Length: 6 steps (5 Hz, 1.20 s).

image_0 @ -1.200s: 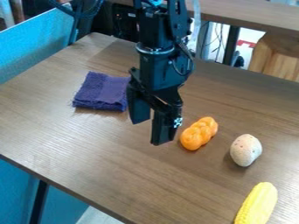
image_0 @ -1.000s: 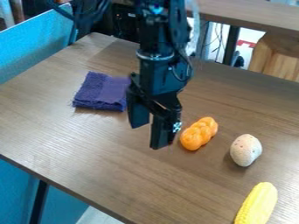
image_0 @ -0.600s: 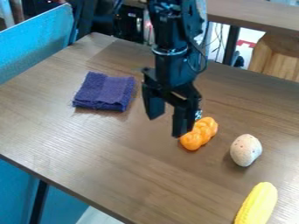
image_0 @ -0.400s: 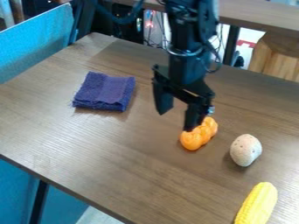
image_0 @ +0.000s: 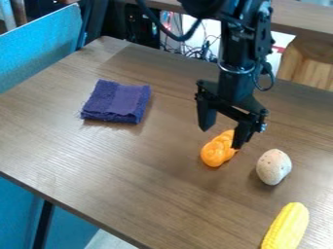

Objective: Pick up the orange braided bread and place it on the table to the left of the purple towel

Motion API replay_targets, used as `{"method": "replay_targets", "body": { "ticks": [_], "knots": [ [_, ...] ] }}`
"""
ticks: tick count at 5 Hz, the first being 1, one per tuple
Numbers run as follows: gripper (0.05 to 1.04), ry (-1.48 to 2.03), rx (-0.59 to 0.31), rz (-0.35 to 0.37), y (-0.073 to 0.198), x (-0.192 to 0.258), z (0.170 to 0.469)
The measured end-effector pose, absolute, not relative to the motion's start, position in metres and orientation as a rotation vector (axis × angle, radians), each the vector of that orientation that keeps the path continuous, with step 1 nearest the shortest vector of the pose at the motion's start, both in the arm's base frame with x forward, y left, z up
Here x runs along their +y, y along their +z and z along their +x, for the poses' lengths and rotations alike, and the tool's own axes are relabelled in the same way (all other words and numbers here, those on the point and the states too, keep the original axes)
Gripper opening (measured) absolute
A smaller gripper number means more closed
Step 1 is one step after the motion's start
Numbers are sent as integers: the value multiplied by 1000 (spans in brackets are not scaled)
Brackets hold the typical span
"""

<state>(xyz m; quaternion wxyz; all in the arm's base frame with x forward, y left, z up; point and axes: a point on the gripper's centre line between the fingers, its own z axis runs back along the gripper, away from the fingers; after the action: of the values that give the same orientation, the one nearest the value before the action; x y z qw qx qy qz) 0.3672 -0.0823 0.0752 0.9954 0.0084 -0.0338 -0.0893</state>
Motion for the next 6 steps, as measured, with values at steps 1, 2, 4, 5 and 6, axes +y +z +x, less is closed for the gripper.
{"method": "replay_targets", "body": {
  "ticks": [1, 2, 4, 5, 6],
  "knots": [
    [1001, -130, -51, 34, 65, -84, 381],
    [1001, -104, -31, 47, 55, -84, 391],
    [1001, -73, 31, 130, 38, -74, 396],
    [1001, -61, 46, 134, 29, -74, 395],
    [945, -49, 23, 108, 26, -77, 393]
  ]
}}
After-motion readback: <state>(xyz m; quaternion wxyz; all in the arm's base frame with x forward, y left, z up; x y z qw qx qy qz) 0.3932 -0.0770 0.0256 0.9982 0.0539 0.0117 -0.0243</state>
